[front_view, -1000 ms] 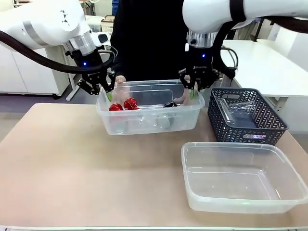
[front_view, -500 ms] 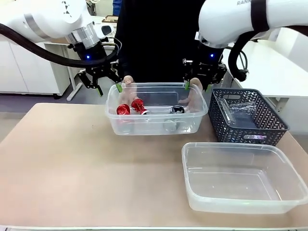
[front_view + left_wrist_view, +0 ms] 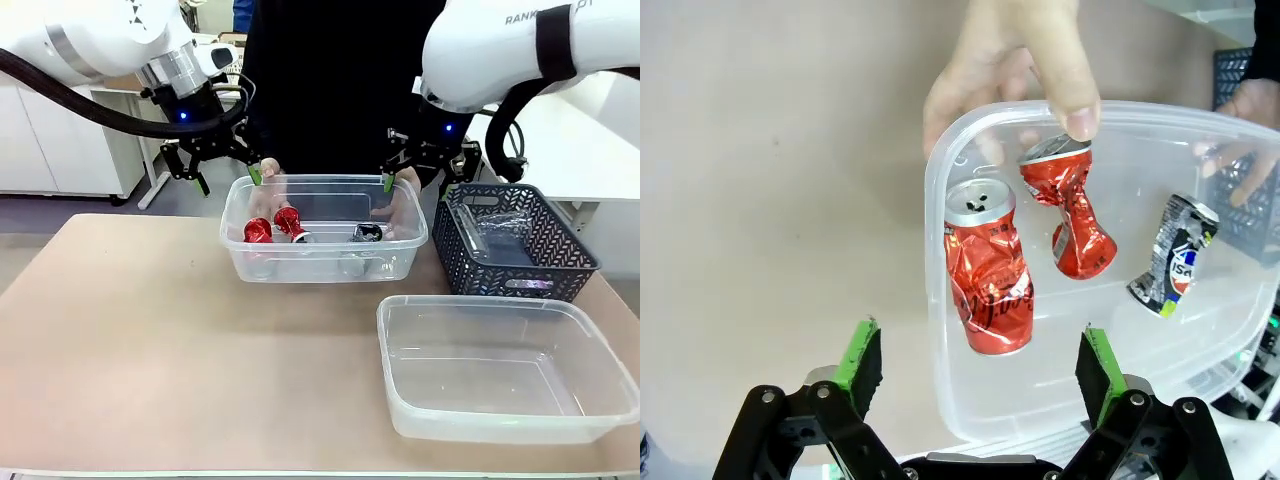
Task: Sort the waste into each basket.
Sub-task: Release the Organizing box you were holding, then pick up the Organizing box on the right side of the table and lift it.
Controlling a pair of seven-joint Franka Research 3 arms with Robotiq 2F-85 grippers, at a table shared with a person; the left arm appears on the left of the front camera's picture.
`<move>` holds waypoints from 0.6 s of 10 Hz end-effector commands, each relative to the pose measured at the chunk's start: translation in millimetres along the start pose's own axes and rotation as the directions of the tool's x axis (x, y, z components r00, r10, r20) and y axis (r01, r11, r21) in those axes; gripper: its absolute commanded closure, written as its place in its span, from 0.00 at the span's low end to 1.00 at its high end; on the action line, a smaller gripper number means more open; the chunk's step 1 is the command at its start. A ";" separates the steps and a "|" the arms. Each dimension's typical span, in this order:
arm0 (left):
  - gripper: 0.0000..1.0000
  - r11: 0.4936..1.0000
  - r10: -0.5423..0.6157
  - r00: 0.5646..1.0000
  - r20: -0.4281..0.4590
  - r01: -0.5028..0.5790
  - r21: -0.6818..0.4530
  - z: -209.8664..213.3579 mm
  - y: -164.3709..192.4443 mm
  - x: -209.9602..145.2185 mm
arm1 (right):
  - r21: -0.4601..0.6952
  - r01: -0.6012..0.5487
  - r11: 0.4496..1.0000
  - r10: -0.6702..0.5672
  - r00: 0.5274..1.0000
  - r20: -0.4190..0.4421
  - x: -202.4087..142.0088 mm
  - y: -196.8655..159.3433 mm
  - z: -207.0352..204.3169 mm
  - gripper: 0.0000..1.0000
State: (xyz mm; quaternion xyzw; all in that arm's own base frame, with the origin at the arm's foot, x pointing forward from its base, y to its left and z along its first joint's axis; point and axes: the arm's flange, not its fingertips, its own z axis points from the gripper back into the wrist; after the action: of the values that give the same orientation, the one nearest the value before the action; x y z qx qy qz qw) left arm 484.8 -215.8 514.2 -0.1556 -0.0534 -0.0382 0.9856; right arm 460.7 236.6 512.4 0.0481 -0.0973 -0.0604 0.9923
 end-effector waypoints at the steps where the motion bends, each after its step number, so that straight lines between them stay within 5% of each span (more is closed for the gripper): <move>1: 0.00 1.000 0.003 1.000 0.004 -0.003 0.006 1.3 3.1 0.9 | 0.010 0.000 1.000 0.000 1.000 0.012 3.4 2.3 0.9 0.00; 6: 0.00 1.000 0.000 1.000 -0.001 0.000 0.002 -0.9 0.8 0.7 | 0.002 -0.002 1.000 0.002 1.000 0.002 0.1 1.6 0.3 0.00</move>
State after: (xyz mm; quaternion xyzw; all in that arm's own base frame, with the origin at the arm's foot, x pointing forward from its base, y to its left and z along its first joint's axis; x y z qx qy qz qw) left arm 485.6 -215.7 512.9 -0.1547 -0.0526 -0.0382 0.9858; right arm 460.8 238.2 512.9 0.0487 -0.0983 -0.0592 0.9922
